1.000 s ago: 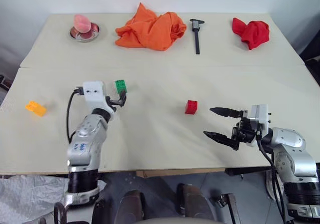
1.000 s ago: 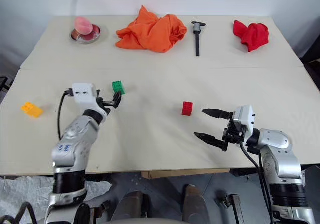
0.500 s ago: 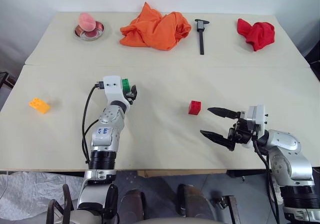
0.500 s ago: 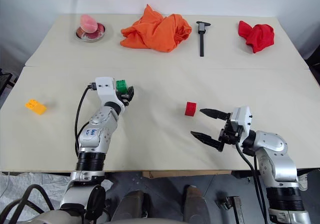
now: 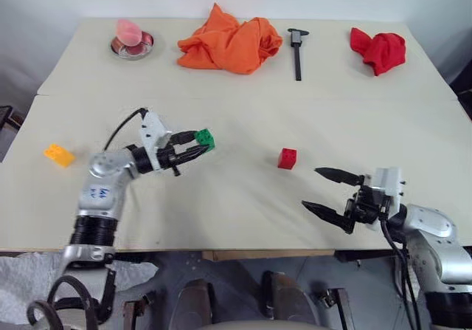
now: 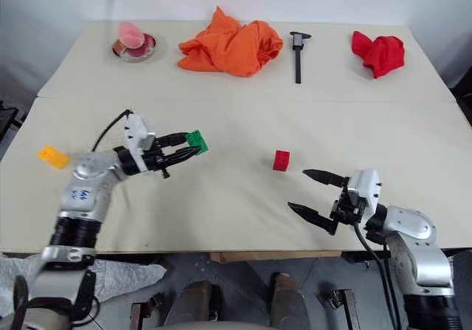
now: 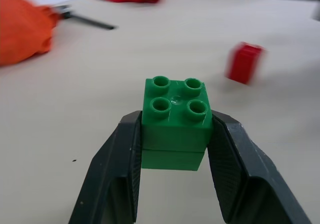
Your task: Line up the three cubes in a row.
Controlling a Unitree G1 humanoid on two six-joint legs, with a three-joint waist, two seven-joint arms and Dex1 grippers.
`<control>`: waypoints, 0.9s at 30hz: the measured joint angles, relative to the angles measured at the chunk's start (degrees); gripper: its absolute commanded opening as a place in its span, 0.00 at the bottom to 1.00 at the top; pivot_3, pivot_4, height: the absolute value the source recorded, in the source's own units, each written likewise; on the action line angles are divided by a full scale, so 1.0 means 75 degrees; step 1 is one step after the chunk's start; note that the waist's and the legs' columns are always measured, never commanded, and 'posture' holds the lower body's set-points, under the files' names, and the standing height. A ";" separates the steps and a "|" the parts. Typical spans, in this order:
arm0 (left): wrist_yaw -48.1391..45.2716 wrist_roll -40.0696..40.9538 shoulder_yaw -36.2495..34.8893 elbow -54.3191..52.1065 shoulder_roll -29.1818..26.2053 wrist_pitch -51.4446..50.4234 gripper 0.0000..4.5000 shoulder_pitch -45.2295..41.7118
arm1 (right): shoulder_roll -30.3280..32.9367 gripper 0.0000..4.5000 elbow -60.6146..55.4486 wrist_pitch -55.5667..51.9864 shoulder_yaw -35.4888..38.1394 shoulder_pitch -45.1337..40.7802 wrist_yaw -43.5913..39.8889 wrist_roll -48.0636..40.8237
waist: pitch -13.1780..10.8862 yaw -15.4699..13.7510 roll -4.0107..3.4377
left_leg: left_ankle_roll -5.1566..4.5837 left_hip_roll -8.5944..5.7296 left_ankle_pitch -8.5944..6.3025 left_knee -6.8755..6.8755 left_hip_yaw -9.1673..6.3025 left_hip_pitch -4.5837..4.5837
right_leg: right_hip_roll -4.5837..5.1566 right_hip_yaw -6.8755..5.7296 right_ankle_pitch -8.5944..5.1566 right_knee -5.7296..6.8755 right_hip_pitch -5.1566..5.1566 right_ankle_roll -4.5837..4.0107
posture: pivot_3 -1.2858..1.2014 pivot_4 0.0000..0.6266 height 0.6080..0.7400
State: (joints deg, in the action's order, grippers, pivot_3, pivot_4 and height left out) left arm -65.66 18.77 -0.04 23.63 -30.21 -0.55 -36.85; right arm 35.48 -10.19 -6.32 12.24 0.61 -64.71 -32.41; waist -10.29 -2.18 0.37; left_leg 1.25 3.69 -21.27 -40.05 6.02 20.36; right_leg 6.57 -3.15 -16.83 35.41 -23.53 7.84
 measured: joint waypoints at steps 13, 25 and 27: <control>-0.1547 -0.1747 0.1133 0.5524 0.1665 0.3069 0.33 -0.2917 | 0.0019 1.00 -0.0697 -0.0014 0.0225 0.0720 0.0256 -0.0104 | -0.0004 0.0086 0.0008 | -0.0017 0.0000 -0.0009 0.0012 0.0005 0.0047 | 0.0001 -0.0036 0.0027 -0.0070 -0.0014 0.0045 | 0.52 0.24 1.00; -0.1052 -0.2211 0.0811 0.6527 0.2099 0.3334 0.41 -0.3383 | 0.0019 1.00 -0.1018 -0.0014 0.0233 0.1103 0.0554 -0.0118 | -0.0004 0.0071 0.0008 | -0.0022 0.0000 -0.0009 -0.0004 -0.0002 0.0049 | 0.0005 -0.0037 0.0032 -0.0067 -0.0007 0.0054 | 0.52 0.24 1.00; -0.1076 -0.2225 0.0731 0.6561 0.2097 0.3163 0.55 -0.3391 | 0.0019 1.00 -0.1023 -0.0014 0.0232 0.1164 0.0561 -0.0120 | -0.0004 0.0076 0.0009 | -0.0022 0.0000 -0.0009 -0.0005 -0.0002 0.0049 | 0.0005 -0.0037 0.0032 -0.0065 -0.0007 0.0054 | 0.52 0.24 1.00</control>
State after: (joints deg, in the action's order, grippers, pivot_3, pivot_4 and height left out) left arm -73.73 2.08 5.44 72.84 -14.48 23.18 -62.28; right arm 35.62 -17.87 -6.43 13.98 9.34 -60.50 -33.31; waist -10.32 -1.61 0.44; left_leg 1.09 3.69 -21.34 -40.09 6.01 20.73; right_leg 6.61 -3.42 -16.58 34.93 -23.59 8.25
